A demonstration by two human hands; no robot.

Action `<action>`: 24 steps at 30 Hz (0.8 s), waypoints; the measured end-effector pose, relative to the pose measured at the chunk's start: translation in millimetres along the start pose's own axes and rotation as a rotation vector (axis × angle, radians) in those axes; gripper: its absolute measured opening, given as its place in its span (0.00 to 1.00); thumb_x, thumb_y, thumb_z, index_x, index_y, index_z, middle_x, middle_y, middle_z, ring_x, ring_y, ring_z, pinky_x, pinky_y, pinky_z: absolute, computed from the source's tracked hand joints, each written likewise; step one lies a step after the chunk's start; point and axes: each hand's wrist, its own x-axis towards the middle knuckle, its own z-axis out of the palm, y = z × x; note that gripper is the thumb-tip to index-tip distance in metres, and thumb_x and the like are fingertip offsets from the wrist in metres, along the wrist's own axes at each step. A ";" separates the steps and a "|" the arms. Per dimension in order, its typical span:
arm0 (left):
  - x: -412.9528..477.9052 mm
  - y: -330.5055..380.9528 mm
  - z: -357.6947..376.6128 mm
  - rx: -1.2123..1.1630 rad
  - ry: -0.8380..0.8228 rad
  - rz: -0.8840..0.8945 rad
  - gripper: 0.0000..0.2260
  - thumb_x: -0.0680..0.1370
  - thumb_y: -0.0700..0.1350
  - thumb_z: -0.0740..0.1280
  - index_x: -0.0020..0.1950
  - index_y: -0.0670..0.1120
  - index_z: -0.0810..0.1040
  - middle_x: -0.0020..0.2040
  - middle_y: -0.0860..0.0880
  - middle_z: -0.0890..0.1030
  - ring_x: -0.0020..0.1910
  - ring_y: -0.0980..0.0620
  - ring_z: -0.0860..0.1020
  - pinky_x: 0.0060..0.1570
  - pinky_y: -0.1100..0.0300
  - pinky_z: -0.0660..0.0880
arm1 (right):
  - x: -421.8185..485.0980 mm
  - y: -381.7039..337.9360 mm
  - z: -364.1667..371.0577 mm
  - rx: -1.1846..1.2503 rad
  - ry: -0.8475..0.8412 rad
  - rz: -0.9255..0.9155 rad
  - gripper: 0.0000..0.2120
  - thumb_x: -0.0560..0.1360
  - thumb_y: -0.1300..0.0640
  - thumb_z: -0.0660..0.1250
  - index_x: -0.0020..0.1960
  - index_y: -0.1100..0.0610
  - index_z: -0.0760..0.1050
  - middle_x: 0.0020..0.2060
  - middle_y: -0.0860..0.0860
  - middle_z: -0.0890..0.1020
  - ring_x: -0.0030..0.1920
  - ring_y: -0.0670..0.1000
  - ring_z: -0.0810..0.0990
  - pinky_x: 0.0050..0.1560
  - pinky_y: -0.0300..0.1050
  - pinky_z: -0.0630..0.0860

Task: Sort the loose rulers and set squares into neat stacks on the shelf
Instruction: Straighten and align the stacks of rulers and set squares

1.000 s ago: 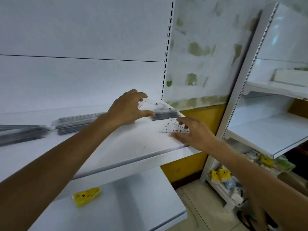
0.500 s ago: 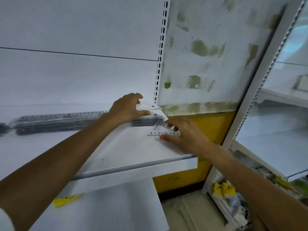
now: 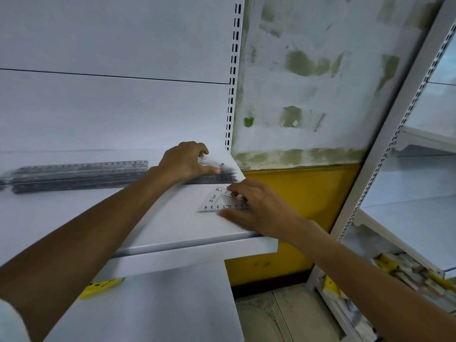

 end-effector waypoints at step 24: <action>-161.5 -108.2 -134.1 0.191 0.282 -0.233 0.13 0.73 0.54 0.68 0.53 0.49 0.78 0.49 0.51 0.78 0.48 0.52 0.76 0.45 0.58 0.68 | 104.0 -135.1 18.7 0.256 0.178 -0.303 0.24 0.70 0.47 0.71 0.62 0.57 0.73 0.52 0.53 0.75 0.48 0.50 0.75 0.52 0.39 0.69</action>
